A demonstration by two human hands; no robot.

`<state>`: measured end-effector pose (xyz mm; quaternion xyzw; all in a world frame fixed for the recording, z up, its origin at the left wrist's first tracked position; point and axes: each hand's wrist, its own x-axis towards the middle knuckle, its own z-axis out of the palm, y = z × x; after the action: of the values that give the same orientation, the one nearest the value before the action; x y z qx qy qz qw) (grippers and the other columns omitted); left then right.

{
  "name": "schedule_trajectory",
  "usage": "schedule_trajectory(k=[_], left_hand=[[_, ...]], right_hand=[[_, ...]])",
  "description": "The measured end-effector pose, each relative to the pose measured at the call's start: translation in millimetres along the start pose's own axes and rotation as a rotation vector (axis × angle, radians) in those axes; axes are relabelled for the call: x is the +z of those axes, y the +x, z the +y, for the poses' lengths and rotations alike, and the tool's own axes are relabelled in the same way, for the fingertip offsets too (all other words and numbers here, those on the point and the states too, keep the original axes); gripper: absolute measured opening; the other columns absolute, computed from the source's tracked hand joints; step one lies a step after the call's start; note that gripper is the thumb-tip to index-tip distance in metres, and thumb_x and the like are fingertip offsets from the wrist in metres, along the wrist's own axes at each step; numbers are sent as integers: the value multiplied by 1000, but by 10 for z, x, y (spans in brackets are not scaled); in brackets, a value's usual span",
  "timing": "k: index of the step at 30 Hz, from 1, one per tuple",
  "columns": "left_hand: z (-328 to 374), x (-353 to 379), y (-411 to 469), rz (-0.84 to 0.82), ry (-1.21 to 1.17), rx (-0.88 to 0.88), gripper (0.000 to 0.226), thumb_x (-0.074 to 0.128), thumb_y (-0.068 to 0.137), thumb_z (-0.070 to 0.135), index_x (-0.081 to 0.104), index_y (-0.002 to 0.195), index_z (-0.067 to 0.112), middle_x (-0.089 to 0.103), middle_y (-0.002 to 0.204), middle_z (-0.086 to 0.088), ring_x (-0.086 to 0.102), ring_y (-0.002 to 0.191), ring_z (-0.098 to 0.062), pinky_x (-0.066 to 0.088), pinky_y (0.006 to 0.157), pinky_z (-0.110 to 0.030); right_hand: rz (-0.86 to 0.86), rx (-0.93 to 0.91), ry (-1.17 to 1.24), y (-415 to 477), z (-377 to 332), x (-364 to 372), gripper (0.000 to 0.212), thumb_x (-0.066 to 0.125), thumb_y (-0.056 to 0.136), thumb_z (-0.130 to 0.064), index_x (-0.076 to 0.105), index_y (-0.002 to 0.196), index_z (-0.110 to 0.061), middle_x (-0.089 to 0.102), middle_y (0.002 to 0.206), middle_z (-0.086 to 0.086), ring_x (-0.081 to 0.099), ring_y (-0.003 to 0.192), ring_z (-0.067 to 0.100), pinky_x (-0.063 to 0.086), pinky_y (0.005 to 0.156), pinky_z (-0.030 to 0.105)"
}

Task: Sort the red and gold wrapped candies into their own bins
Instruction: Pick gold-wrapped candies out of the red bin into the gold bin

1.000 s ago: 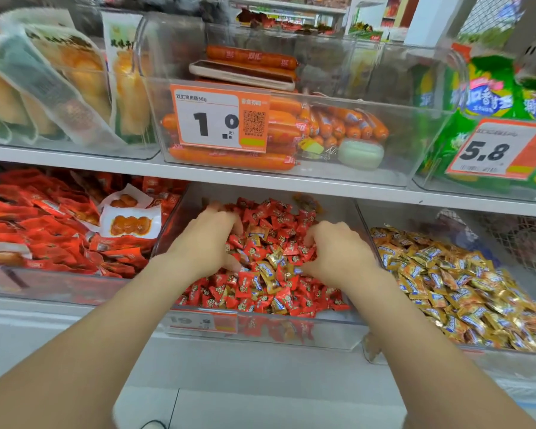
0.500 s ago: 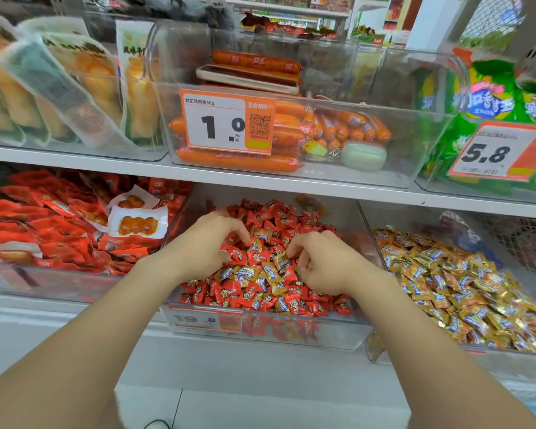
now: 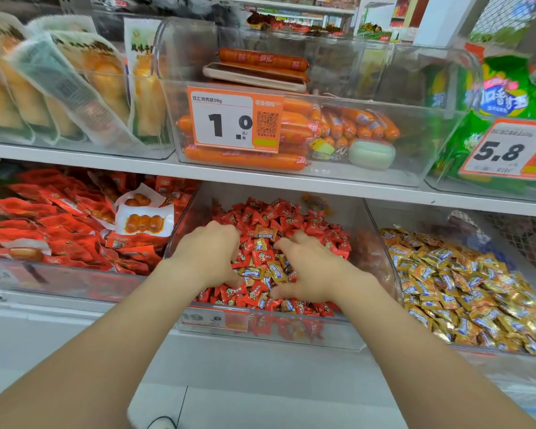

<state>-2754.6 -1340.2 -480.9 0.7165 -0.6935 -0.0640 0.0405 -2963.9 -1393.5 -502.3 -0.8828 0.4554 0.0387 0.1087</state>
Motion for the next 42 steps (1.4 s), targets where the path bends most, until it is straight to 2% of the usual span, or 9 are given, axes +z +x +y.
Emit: schedule_trajectory(k=[9,14,18,23,29,32,36,39,42], left_hand=[[-28,153,102,-95,-89,33,35,74,81,6,57,106,23,62,98,-5,63,84,-23,60,75,-42],[-53,95,67,-132,-189,76,38,70,86,9,53,111,31,38,107,3,58,91,-23,57,81,-44],[25,109,73,-120,-194,146,17,50,83,-1,57,73,11,52,87,-7,50,84,-26,42,71,-34],[135,135,53,-213,-180,164,5,48,96,12,44,94,10,55,88,-7,50,74,-21,40,61,-37],[102,266,81,-128,17,164,49,73,89,58,52,104,17,58,99,-3,60,88,-24,52,71,-40],[119,274,90,-170,19,167,43,81,84,53,65,98,15,66,95,-4,65,88,-27,53,69,-37],[132,264,102,-189,-84,198,21,62,96,29,57,86,11,65,83,-5,59,75,-28,51,66,-42],[93,216,100,-174,-170,193,21,47,104,26,43,86,15,58,79,-6,53,68,-25,44,61,-41],[13,195,89,-219,-187,226,19,46,106,12,36,90,17,53,75,-5,47,63,-20,44,61,-43]], right_hand=[[66,-99,151,29,57,21,11,64,103,-24,62,113,-26,67,92,-2,61,81,18,54,75,41],[168,17,430,-100,107,-171,29,49,110,-35,60,127,-14,73,99,12,70,86,31,57,78,47],[166,174,722,-131,106,-207,34,41,102,-34,43,75,-13,39,58,-3,37,57,21,33,61,43],[204,201,647,-186,95,-212,56,46,105,-54,39,63,-17,45,49,0,45,46,22,53,57,35],[111,170,931,-216,124,-199,22,67,104,-26,70,107,-4,76,91,18,78,73,34,65,61,44],[118,187,823,-223,176,-188,24,51,109,-10,74,111,-14,71,91,14,72,71,26,62,59,34],[205,271,489,-208,275,-206,35,49,102,-15,78,85,-4,54,49,-5,43,44,14,44,41,22],[190,237,346,-177,316,-143,27,53,98,-11,69,80,2,55,56,-4,45,46,14,59,57,40],[141,173,300,-191,281,-117,20,65,101,-21,76,85,-19,68,66,-8,63,58,11,62,72,39]])
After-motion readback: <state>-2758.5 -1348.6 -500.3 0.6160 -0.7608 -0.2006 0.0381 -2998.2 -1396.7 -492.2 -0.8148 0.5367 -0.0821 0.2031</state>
